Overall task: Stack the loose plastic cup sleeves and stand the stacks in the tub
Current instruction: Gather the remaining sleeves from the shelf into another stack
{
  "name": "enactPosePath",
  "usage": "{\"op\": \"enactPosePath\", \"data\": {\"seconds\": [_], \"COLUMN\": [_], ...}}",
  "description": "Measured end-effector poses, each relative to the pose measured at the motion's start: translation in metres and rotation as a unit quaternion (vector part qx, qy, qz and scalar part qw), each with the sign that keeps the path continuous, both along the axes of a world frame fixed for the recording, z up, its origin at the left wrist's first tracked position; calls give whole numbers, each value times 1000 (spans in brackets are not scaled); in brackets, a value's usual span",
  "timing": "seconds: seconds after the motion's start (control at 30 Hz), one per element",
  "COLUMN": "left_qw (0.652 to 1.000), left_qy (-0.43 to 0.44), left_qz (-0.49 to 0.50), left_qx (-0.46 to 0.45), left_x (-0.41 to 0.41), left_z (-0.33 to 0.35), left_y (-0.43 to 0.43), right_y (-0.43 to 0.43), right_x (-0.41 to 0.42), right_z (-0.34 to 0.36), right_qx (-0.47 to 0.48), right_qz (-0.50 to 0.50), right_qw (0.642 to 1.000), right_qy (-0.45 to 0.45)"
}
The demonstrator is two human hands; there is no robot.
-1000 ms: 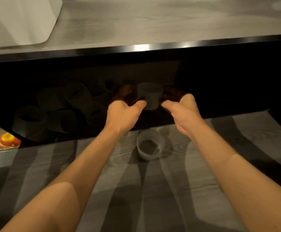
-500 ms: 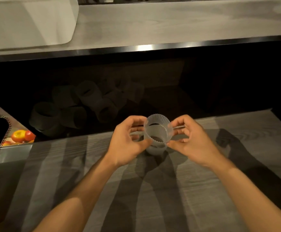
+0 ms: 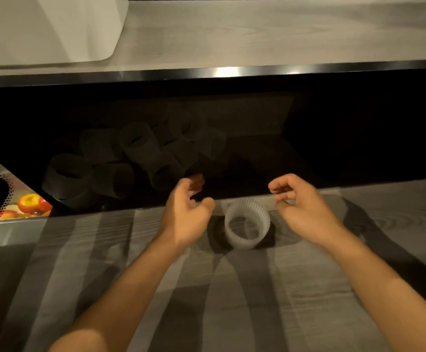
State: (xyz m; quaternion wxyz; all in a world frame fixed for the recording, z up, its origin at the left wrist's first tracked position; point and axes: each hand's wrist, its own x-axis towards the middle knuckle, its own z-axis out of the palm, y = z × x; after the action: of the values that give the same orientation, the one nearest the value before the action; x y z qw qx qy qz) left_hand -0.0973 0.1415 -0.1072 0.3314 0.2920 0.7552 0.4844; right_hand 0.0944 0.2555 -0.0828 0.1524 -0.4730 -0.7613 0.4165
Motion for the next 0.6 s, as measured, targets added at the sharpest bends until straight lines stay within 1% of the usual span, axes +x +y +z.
{"op": "enactPosePath", "data": {"seconds": [0.1,0.2,0.27,0.37,0.43,0.53,0.57,0.6], "left_qw": [995,985,974,958,946,944,944,947], "left_qy": [-51,-128,-192,-254,-280,-284,-287,-286], "left_qz": [73,94,106,128,158,168,161,148], "left_qx": [-54,-73,-62,-33,-25,-9,0,6], "left_x": [-4,-8,-12,-13,-11,-12,-11,-12], "left_z": [10,9,4,-1,0,-2,1,4], "left_y": [19,42,58,79,85,89,89,88], "right_y": [23,40,50,60,71,79,80,80], "right_x": [-33,-71,-94,-120,-134,-144,-145,-145], "right_z": [1,10,16,23,16,3,2,2], "right_qx": [-16,-53,-13,27,25,22,26,34], "right_qz": [-15,-26,21,87,116,124,119,117], "right_qw": [1000,997,997,993,989,982,983,986], "right_qy": [-21,-53,-69,-76,-92,-141,-136,-110]}}
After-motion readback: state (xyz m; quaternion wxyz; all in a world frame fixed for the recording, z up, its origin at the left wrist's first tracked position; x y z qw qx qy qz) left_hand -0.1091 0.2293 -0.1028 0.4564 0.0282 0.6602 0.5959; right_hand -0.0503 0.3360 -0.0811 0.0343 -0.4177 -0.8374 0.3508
